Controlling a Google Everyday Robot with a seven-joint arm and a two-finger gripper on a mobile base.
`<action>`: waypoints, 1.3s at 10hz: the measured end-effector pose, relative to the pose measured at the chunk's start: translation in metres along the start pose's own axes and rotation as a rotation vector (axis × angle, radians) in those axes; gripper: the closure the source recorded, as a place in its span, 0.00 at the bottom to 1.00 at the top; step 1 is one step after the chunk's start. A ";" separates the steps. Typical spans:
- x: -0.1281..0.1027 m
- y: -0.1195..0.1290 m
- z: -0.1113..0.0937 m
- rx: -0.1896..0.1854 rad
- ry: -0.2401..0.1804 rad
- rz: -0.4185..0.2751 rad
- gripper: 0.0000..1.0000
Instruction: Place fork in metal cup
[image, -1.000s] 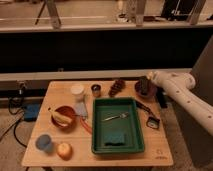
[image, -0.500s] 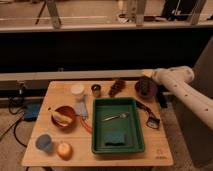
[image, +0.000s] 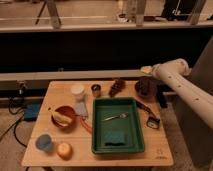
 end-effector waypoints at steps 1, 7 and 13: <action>-0.002 0.003 0.005 -0.018 -0.023 -0.010 0.20; -0.034 0.015 0.013 -0.102 -0.155 -0.176 0.20; -0.072 0.002 0.032 -0.062 -0.238 -0.212 0.20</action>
